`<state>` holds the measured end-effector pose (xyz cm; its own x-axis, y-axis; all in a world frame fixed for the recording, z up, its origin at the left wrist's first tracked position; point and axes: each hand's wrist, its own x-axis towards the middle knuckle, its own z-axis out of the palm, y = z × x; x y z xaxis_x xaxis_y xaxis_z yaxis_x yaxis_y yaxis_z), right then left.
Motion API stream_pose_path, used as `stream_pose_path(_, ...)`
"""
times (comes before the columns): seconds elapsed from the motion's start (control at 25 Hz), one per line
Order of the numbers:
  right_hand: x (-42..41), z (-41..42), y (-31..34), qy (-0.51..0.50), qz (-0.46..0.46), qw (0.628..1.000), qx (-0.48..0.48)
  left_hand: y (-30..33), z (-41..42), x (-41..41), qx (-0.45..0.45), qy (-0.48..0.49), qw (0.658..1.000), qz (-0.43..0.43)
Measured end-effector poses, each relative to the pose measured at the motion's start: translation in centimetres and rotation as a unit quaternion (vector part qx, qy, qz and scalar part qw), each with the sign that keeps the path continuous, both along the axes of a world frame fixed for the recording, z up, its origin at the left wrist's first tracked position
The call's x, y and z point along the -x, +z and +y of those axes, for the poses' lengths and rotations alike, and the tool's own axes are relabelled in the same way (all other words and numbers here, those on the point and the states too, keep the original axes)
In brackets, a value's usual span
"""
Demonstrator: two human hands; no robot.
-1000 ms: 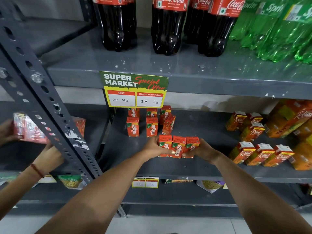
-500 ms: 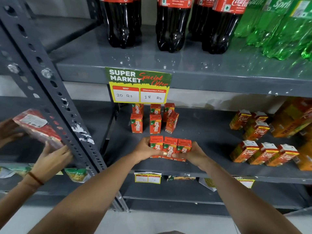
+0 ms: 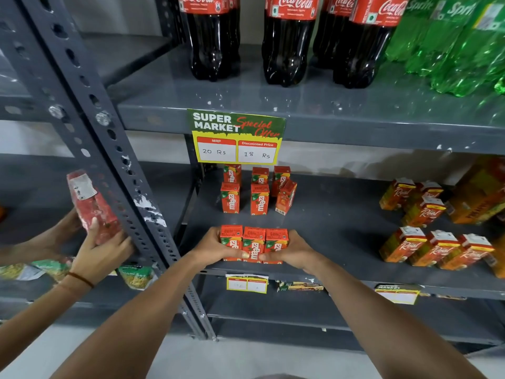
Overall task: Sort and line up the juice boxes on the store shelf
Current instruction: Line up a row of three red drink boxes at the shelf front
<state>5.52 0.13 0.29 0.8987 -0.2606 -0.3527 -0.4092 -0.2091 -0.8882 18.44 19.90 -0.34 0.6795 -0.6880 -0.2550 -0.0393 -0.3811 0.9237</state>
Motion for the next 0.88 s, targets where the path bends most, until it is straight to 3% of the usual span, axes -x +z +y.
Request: stream_pose_path(0.88,0.1,1.5,0.5,0.004,0.012,1.0,0.014,0.8,1.3,0.0,-0.016,-0.026,1.0,0.001)
